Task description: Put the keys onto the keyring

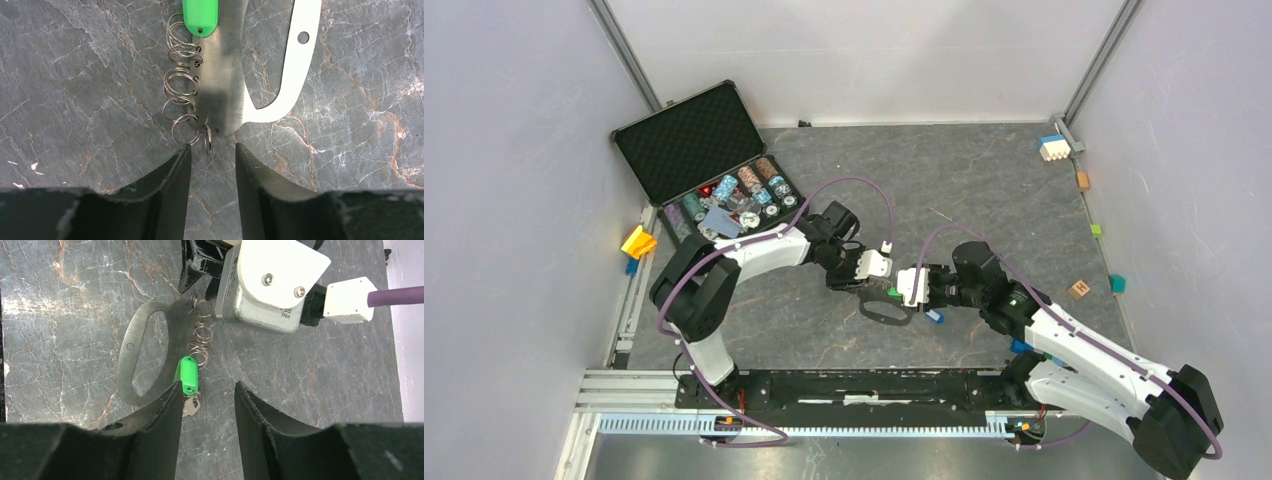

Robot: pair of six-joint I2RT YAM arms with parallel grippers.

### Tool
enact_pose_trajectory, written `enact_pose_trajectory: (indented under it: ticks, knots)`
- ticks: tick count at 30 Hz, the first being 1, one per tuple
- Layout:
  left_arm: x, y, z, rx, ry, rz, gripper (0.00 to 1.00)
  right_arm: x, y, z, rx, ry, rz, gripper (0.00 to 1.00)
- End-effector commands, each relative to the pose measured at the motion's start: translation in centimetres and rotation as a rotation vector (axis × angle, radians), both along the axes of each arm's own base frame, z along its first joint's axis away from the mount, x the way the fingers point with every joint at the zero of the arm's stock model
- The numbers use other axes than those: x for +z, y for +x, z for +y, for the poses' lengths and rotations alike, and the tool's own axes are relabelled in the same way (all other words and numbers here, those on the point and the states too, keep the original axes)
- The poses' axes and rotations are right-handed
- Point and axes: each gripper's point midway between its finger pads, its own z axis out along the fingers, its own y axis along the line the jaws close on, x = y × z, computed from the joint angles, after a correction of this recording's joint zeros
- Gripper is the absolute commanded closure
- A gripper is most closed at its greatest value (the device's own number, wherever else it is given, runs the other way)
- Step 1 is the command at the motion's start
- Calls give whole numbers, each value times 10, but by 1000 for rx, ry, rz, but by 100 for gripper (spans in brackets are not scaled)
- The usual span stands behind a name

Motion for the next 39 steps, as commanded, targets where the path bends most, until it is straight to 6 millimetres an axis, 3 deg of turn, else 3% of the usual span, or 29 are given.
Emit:
enact_pose_trajectory:
  ticks: [1, 14, 20, 24, 30, 39]
  knots:
    - [7, 7, -8, -39, -11, -43, 58, 2, -1, 1, 18, 11, -9, 53]
    - [-2, 4, -12, -53, 32, -46, 73, 4, -1, 0, 18, 14, -10, 53]
    - [3, 8, -12, -32, 35, -57, 95, 5, 0, -1, 15, 16, -10, 53]
    - [29, 6, -19, -23, -32, -74, 98, 10, 0, 1, 16, 31, -11, 53]
    - [80, -15, -32, -48, -200, -47, 98, 28, -1, 7, 22, 71, -9, 53]
    - [136, -31, -31, -83, -324, -102, 98, 61, 13, 7, -37, 118, -67, 52]
